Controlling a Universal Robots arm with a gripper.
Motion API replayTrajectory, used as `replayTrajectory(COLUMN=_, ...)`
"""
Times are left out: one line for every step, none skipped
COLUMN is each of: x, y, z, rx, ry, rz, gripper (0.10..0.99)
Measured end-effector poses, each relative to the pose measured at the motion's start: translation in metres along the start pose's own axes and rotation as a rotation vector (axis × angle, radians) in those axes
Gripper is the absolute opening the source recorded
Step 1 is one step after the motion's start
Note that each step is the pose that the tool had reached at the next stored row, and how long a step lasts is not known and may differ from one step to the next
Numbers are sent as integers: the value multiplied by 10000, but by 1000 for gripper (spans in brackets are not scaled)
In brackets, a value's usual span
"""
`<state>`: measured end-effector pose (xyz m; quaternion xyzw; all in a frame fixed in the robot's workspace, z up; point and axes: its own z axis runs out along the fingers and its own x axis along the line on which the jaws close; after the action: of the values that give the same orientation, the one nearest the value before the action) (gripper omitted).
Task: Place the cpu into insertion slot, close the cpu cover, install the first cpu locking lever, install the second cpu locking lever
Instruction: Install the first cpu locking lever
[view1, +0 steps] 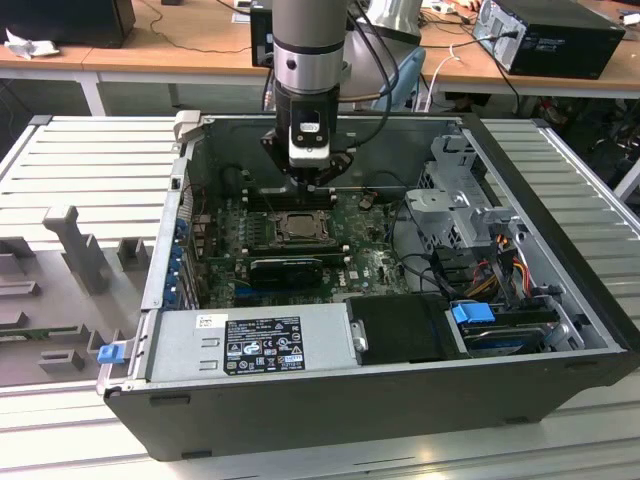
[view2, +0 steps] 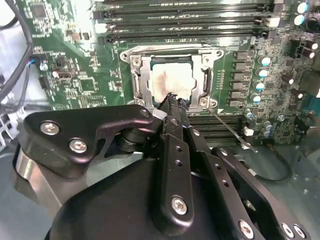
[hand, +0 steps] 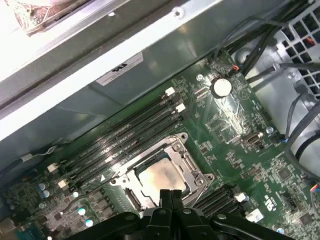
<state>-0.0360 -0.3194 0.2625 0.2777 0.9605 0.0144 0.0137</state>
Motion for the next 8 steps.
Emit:
replayTrajectory(x=1, y=0, z=6, rx=-20, ry=21, rz=-328, gripper=106)
replayTrajectory(x=1, y=-1, z=8, rx=-24, ry=29, rz=-550, gripper=106)
replayTrajectory(x=2, y=-1, z=10, rx=-27, ry=37, rz=-762, gripper=106)
replayTrajectory(x=4, y=-3, z=12, rx=-32, ry=49, rz=-1114, gripper=106)
replayTrajectory(x=7, y=-4, z=14, rx=-39, ry=61, rz=-1445, gripper=106)
replayTrajectory(x=9, y=-5, z=14, rx=-43, ry=69, rz=-1683, gripper=106)
replayTrajectory(x=9, y=-6, z=14, rx=-46, ry=77, rz=-1887, gripper=106)
replayTrajectory(x=10, y=-6, z=14, rx=-49, ry=81, rz=-2015, gripper=106)
